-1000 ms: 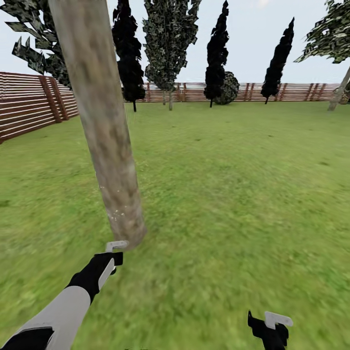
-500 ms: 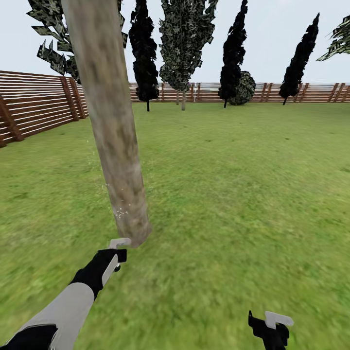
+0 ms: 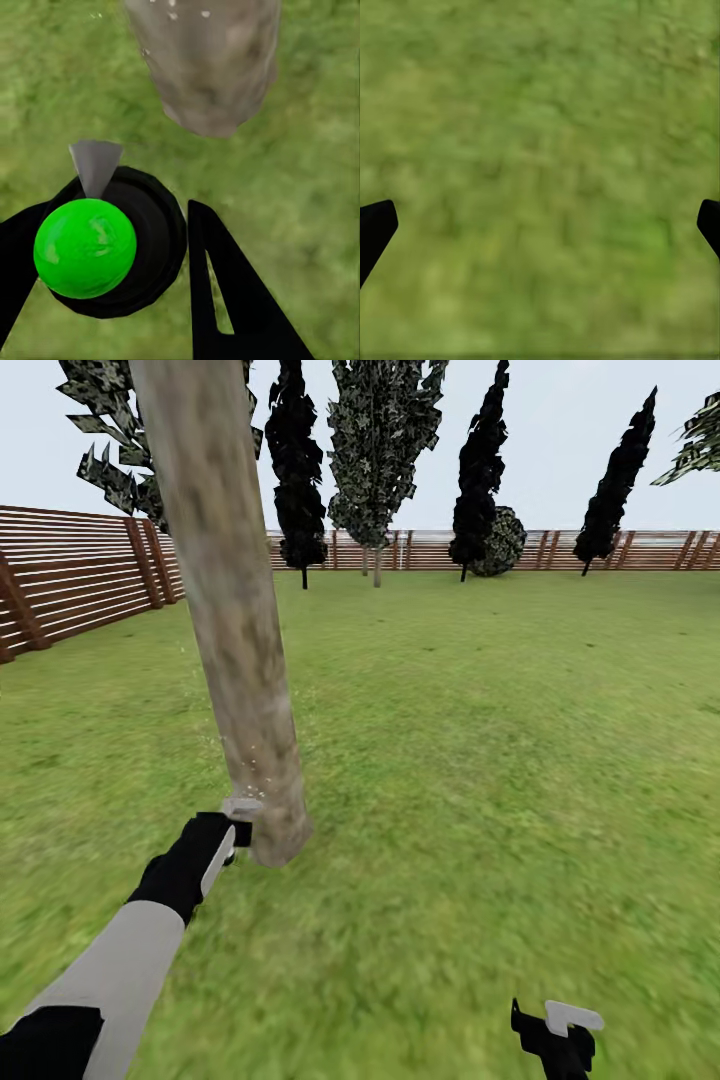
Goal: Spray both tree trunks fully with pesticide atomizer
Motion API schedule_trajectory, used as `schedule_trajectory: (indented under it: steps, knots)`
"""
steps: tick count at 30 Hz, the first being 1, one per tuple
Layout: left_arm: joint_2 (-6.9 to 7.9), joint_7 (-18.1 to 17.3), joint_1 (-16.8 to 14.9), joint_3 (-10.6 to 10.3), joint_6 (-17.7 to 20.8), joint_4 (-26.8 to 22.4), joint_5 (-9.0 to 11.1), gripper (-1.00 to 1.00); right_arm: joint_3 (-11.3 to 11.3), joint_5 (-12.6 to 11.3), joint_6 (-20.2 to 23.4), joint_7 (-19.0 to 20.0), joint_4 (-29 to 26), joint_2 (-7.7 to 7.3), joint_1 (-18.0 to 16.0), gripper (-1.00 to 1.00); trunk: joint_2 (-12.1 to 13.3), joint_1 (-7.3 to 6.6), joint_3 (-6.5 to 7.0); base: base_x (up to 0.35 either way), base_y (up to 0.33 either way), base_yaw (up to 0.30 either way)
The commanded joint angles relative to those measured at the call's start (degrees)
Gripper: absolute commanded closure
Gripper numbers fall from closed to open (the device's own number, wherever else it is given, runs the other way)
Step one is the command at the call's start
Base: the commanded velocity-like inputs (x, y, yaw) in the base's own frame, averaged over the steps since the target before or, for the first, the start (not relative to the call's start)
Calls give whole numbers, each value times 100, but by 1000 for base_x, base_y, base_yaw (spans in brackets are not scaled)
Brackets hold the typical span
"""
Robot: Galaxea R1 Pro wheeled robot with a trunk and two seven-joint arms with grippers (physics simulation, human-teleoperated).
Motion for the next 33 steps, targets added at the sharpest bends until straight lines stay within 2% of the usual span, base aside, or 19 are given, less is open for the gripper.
schedule_trajectory:
  steps: [1,3,5,7,8,11,13,14,15,17,19,20,21,23,25,28,29,31,33]
  knots:
    - [-27,-1,31,-23,4,-136,26,100,0,0,0,0,0,0,0,-100,0,0,0,-72,0,0]
    - [-110,-1,39,-41,9,-300,36,100,0,0,0,0,0,0,-1,-100,0,0,0,-234,-16,0]
    - [-297,-1,2,-52,24,-369,28,100,0,0,0,0,0,0,-3,-100,0,0,0,-120,-21,0]
    - [-294,-3,-22,-53,138,-387,9,100,0,0,0,0,0,0,-3,-100,0,0,0,-18,-3,0]
    - [-243,-7,-29,-32,191,-405,1,100,0,0,0,0,0,0,-3,-100,0,0,0,-5,-1,0]
    - [246,-17,-43,-3,234,-416,10,100,0,0,0,0,0,0,-1,-100,0,0,0,-1,0,0]
    - [280,-24,-38,-29,293,-418,27,100,0,0,0,0,0,0,-1,-100,0,0,0,0,0,0]
    - [237,-34,-35,-43,387,-424,35,100,0,0,0,0,0,0,-2,-100,0,0,0,0,0,0]
    - [-13,-56,-37,-57,569,-491,34,100,0,0,0,0,0,0,0,-100,0,0,0,0,0,0]
    - [-228,-61,-51,-77,676,-628,31,100,0,0,0,0,0,0,-1,-100,0,0,0,0,0,0]
    - [-268,-67,-114,-95,996,-832,36,100,0,0,0,0,0,0,-2,-100,0,0,0,0,0,0]
    - [-234,-70,-133,-85,1120,-934,27,100,0,0,0,0,0,0,-3,-100,0,0,0,0,0,0]
    - [-119,-71,-144,-72,1175,-983,25,100,0,0,0,1,0,0,-1,-100,0,0,0,0,0,0]
    - [237,-79,-150,-44,1206,-1011,72,100,0,0,0,0,0,0,-1,-100,0,0,0,0,0,0]
    - [315,-80,-145,-49,1211,-1038,87,100,0,0,0,0,0,0,-3,-100,0,0,0,0,0,0]
    - [-82,-76,-146,-85,1377,-1278,62,100,0,0,0,0,0,0,-2,-100,0,0,0,0,0,0]
    - [-163,-76,-149,-87,1443,-1364,55,100,0,0,0,0,0,0,-1,-100,0,0,0,0,0,0]
    - [-160,-80,-151,-68,1509,-1520,54,100,0,0,0,0,0,0,-1,-100,0,0,0,0,0,0]
    - [26,-80,-151,-38,1518,-1535,70,100,0,0,0,0,0,1,-3,-100,0,0,0,0,0,0]
